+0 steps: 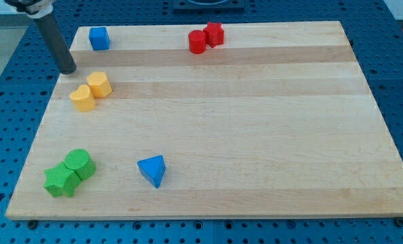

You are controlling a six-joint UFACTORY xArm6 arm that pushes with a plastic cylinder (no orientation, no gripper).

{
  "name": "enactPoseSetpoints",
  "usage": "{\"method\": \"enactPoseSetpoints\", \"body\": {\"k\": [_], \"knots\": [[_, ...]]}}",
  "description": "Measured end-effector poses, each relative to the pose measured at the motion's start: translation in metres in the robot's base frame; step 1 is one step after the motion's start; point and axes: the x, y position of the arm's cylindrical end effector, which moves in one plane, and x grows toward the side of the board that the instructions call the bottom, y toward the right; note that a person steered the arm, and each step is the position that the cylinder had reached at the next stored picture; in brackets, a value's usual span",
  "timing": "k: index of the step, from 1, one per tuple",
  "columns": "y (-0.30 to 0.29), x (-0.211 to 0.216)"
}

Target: Slightly move the green circle towards the right

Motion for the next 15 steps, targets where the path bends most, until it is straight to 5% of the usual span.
{"method": "enactPoseSetpoints", "body": {"k": [2,4,6,8,9,10,11,12,15], "knots": [[-0.018,0.048],[-0.018,0.149],[0.085,0.192],[0.101,0.163],[0.172,0.16],[0.26,0.175],[0.3,0.235],[0.293,0.288],[0.233,0.287]]}}
